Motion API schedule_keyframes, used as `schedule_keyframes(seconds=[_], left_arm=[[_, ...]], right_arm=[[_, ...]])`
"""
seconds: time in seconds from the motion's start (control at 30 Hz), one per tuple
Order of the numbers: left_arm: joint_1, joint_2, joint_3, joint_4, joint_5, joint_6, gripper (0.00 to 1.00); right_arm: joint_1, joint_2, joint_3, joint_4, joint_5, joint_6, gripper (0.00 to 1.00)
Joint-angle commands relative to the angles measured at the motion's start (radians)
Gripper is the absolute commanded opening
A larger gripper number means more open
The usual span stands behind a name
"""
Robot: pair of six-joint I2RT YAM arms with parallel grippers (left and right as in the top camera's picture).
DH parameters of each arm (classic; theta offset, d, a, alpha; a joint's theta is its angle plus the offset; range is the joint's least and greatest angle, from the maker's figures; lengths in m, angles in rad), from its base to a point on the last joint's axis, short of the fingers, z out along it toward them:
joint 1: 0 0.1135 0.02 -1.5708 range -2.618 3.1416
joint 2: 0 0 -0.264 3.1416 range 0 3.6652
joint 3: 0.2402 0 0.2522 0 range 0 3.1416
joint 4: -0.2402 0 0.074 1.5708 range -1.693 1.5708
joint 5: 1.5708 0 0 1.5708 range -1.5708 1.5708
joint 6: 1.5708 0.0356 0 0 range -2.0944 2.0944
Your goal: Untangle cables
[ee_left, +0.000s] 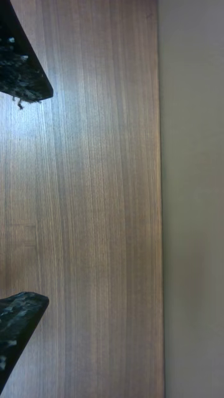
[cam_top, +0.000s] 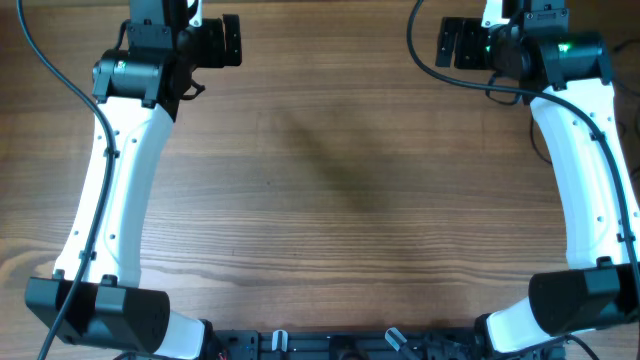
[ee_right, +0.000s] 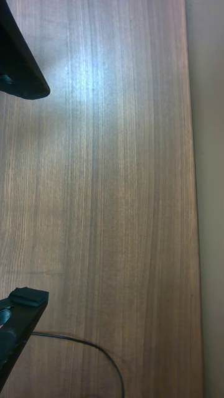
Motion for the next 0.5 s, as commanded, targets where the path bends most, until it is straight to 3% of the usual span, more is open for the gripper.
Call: schedule_keyframes(seconds=[0.0, 0.47], left_arm=[[0.002, 0.008, -0.002, -0.003, 0.012, -0.013, 1.00], [0.002, 0.008, -0.002, -0.007, 0.012, -0.013, 1.00]], right_arm=[[0.002, 0.011, 0.015, 0.010, 0.017, -0.012, 1.00], [0.002, 0.011, 0.015, 0.004, 0.017, -0.013, 1.00]])
